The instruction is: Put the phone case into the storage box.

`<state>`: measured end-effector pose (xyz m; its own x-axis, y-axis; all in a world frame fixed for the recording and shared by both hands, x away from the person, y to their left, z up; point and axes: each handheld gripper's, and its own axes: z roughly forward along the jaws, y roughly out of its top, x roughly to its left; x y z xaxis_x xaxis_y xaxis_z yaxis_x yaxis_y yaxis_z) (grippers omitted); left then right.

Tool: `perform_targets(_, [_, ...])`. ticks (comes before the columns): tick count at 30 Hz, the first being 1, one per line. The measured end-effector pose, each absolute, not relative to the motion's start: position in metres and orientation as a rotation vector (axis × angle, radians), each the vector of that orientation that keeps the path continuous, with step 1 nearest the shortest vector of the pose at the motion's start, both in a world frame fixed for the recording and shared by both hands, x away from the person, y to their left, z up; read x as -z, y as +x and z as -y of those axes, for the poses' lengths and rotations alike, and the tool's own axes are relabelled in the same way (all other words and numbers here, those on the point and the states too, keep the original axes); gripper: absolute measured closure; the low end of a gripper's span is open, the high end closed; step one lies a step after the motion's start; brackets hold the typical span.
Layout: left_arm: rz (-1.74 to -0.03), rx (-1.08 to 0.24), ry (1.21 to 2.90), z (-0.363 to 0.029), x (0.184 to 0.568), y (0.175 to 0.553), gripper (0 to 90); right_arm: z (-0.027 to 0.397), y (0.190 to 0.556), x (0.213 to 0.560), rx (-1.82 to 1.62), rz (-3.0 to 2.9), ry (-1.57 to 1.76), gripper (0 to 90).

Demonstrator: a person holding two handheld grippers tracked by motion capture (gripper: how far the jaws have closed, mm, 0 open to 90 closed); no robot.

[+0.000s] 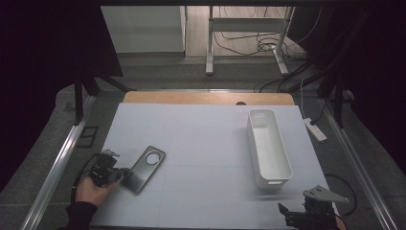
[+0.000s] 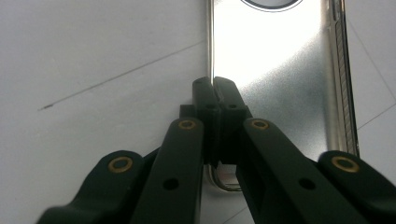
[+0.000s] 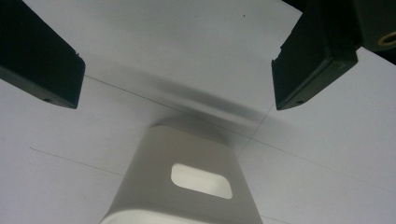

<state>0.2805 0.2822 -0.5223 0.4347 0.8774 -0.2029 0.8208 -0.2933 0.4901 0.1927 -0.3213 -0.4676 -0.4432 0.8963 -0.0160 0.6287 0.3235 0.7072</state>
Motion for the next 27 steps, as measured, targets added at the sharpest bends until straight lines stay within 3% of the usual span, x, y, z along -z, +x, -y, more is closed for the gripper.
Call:
perform_targets(13, [-1.325,-0.268,2.057,-0.271,0.502,0.257,88.8,0.323,0.192,0.467,-0.925,-2.177,1.348,0.0])
perform_targets(27, [-1.273,-0.317,2.005,-0.256,0.491,0.231,88.8,0.328,0.193,0.46,-1.005,-2.186,1.315,0.0])
